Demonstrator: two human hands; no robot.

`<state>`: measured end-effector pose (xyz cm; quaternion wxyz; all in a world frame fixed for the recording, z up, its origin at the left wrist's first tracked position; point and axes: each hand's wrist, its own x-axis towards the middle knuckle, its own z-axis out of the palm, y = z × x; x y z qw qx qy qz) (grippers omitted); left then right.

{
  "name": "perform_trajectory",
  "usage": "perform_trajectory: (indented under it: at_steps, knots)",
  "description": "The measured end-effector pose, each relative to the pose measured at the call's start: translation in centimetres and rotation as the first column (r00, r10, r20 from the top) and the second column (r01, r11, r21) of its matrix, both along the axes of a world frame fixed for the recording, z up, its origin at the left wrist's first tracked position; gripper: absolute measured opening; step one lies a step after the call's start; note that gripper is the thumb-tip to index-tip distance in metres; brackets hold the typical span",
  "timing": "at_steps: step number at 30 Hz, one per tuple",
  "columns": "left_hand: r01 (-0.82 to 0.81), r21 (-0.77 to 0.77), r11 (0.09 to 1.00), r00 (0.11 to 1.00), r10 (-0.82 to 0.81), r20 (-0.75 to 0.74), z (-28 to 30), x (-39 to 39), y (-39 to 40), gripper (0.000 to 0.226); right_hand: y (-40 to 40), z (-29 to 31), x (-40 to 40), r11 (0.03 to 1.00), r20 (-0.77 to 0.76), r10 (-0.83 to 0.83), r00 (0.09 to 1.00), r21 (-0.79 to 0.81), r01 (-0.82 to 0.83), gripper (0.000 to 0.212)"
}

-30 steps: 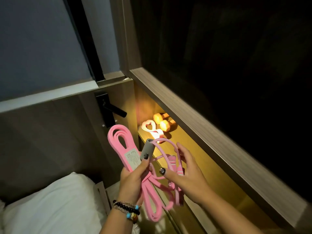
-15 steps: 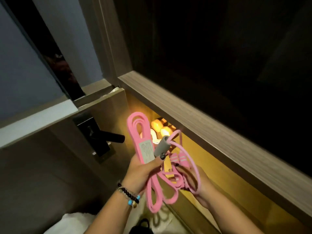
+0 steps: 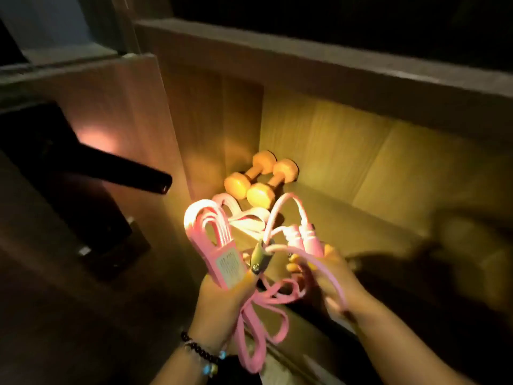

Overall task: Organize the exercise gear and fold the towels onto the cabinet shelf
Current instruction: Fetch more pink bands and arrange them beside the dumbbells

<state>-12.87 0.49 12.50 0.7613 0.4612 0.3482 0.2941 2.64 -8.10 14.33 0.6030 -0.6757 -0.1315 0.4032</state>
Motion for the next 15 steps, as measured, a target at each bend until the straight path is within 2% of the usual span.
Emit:
perform_trajectory:
  at_steps: [2,5,8,11,15]
  knots:
    - [-0.062,-0.037,0.997,0.998,0.062,-0.022,-2.5,-0.7,-0.2,0.029,-0.7,-0.8,-0.8,0.994,0.076,-0.108,0.991,-0.021,0.110,0.017]
    - [-0.044,-0.118,0.992,0.999,0.046,0.016,-3.9,-2.2,0.4,0.022,-2.6,-0.9,-2.9,0.989,0.203,-0.116,0.972,-0.071,0.133,0.022]
    - [0.029,-0.059,0.998,1.000,-0.029,-0.003,-2.8,-4.1,1.2,0.025,-3.5,1.2,-5.0,0.982,0.376,-0.112,0.920,-0.102,0.161,0.021]
    - [0.068,0.017,0.998,0.997,-0.068,-0.029,-1.3,-6.2,0.8,0.019,-3.9,4.2,-6.6,0.978,0.495,-0.114,0.861,-0.094,0.184,0.015]
    - [0.078,0.043,0.996,0.996,-0.077,-0.034,-0.2,-8.6,-0.1,0.017,-5.0,7.5,-8.6,0.973,0.479,-0.108,0.871,-0.130,0.192,0.025]
